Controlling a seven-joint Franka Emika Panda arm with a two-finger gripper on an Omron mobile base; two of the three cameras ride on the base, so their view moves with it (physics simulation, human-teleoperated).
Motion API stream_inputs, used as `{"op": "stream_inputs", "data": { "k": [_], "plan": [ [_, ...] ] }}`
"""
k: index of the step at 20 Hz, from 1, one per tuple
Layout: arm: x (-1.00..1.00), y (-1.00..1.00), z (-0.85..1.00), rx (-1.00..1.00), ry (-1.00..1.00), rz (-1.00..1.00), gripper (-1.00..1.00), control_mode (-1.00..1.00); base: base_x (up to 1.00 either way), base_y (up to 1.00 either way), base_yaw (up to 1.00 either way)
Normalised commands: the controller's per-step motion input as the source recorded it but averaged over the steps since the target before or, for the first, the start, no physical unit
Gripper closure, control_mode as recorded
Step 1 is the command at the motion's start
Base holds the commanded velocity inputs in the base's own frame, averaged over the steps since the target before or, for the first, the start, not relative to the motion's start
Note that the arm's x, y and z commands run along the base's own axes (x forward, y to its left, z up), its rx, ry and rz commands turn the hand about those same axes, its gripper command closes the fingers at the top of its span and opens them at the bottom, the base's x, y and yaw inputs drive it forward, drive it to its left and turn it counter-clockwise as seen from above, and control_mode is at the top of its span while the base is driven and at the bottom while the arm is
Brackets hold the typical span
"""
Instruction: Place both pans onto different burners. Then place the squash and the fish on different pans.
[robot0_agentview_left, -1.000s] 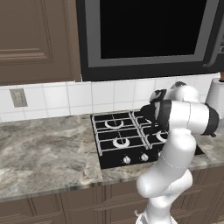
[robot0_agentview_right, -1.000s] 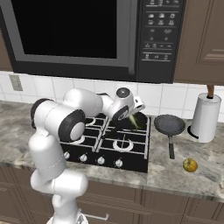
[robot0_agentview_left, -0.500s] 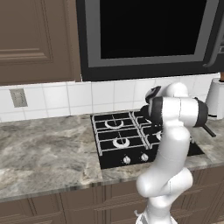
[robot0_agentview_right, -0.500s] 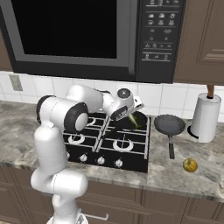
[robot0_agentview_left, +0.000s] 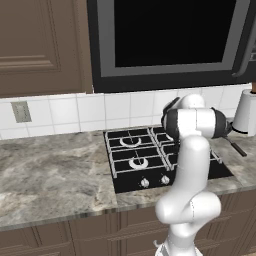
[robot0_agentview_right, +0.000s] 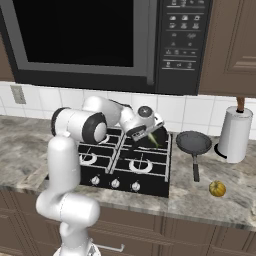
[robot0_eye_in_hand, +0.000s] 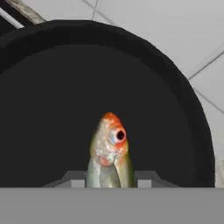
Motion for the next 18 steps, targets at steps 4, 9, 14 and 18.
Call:
{"op": "stream_inputs", "data": {
  "k": [4,9,14,18],
  "plan": [
    [0.21,0.0,-0.21,0.0,0.0,0.05,1.0,-1.0,0.0,0.0,0.0],
    [0.21,0.0,-0.09,0.0,0.0,0.05,1.0,-1.0,0.0,0.0,0.0],
    [0.0,0.03,0.03,-0.02,0.0,0.01,1.0,-1.0,0.0,0.0,0.0],
    [0.0,0.09,0.1,-0.05,0.0,0.0,1.0,-1.0,0.0,0.0,0.0]
  ]
}}
